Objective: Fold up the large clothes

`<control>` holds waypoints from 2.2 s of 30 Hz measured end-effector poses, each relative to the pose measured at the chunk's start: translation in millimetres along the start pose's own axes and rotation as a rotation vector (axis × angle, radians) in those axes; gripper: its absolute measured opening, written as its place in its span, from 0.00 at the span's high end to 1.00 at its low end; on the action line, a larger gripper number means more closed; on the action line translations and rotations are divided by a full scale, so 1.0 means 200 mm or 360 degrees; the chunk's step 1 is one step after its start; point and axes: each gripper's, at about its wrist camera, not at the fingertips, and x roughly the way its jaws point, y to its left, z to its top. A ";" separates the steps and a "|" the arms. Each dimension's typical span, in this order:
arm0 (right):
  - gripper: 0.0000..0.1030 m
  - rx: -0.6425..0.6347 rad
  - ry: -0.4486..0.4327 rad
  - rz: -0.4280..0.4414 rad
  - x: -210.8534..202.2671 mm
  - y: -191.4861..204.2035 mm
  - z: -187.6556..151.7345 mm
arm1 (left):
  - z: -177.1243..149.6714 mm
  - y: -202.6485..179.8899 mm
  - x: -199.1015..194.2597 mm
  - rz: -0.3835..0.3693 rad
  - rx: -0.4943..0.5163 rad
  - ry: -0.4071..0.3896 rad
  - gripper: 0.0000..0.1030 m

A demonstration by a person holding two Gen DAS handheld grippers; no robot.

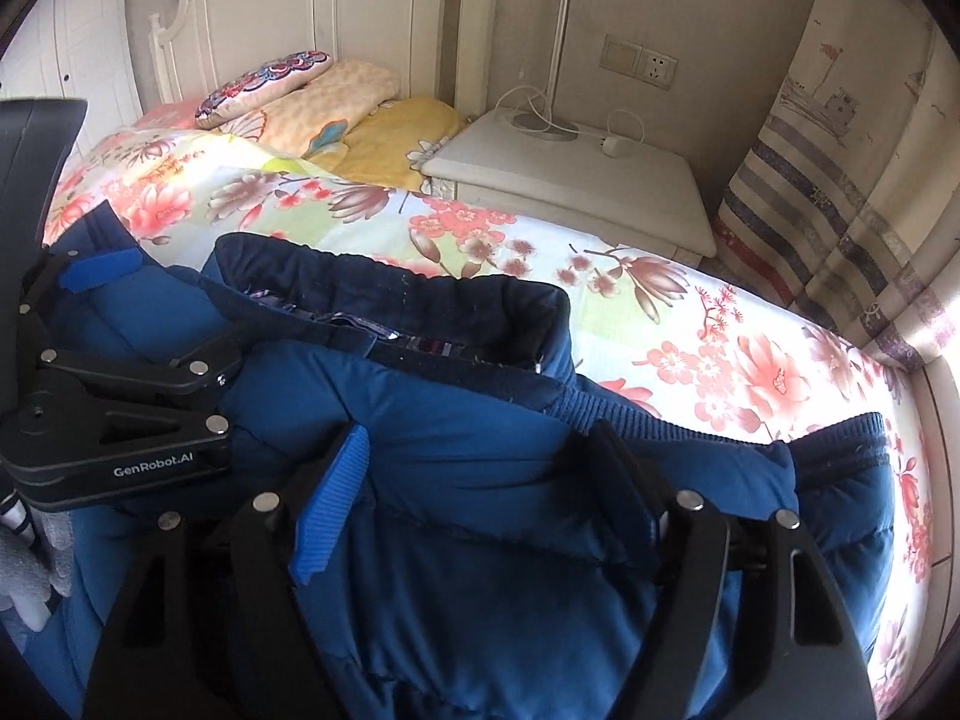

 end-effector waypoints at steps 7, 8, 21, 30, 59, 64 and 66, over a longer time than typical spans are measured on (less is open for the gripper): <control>0.26 0.0160 -0.0156 -0.0177 -0.23 -0.22 0.03 | 0.00 0.01 0.00 -0.0021 -0.0021 -0.0003 0.04; 0.26 0.0211 -0.0153 -0.0225 -0.24 -0.29 0.02 | 0.00 0.01 0.00 -0.0024 -0.0022 -0.0004 0.04; 0.24 0.0409 -0.0074 -0.0175 -0.21 -0.48 -0.03 | 0.00 0.01 -0.01 -0.0032 -0.0029 -0.0014 0.04; 0.07 0.0162 0.0155 0.0013 0.01 -0.26 -0.01 | 0.00 0.02 -0.01 -0.0050 -0.0044 -0.0017 0.04; 0.03 0.0421 0.0089 -0.0213 -0.06 -0.53 -0.16 | -0.02 0.37 -0.19 -0.0195 -0.0303 -0.0095 0.04; 0.03 0.0398 0.0069 -0.0268 -0.08 -0.52 -0.16 | -0.11 0.49 0.03 -0.0156 -0.0325 0.0152 0.04; 0.05 0.0316 0.0042 -0.0373 -0.12 -0.46 -0.15 | -0.10 0.43 0.02 -0.0050 -0.0252 0.0137 0.04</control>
